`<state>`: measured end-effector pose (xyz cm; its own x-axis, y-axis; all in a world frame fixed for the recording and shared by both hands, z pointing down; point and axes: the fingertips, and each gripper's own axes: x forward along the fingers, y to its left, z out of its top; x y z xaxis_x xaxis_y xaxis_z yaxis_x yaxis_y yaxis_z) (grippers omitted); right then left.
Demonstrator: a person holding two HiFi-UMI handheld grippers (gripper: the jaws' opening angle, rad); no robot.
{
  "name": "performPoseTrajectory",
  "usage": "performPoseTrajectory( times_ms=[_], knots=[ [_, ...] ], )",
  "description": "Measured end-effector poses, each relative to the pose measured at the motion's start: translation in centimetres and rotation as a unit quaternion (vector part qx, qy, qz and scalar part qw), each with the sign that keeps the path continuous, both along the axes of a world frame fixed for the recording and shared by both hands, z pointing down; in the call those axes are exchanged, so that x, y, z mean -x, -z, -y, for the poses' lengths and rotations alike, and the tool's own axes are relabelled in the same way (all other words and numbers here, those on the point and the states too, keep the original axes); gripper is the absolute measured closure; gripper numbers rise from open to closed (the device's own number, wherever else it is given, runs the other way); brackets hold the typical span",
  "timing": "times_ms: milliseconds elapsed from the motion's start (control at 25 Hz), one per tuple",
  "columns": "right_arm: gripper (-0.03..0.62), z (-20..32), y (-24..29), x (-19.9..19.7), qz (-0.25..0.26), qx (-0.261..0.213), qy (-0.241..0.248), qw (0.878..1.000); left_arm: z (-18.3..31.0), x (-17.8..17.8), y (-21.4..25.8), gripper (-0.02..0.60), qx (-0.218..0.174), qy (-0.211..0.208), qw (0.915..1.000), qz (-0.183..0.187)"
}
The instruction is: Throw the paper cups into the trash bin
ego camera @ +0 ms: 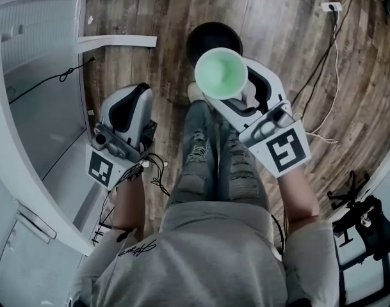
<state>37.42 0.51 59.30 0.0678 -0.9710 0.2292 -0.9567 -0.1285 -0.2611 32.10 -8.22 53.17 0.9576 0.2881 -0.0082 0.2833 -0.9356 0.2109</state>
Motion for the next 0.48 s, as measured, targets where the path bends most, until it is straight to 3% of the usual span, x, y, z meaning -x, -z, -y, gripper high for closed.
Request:
performPoseTrajectory(
  times_ms=[480],
  knots=[
    [0.312, -0.1, -8.3, 1.7, 0.016, 0.044, 0.007, 0.999, 0.2, 0.7, -4.0, 0.578, 0.014, -0.005, 0.9999, 0.007]
  ],
)
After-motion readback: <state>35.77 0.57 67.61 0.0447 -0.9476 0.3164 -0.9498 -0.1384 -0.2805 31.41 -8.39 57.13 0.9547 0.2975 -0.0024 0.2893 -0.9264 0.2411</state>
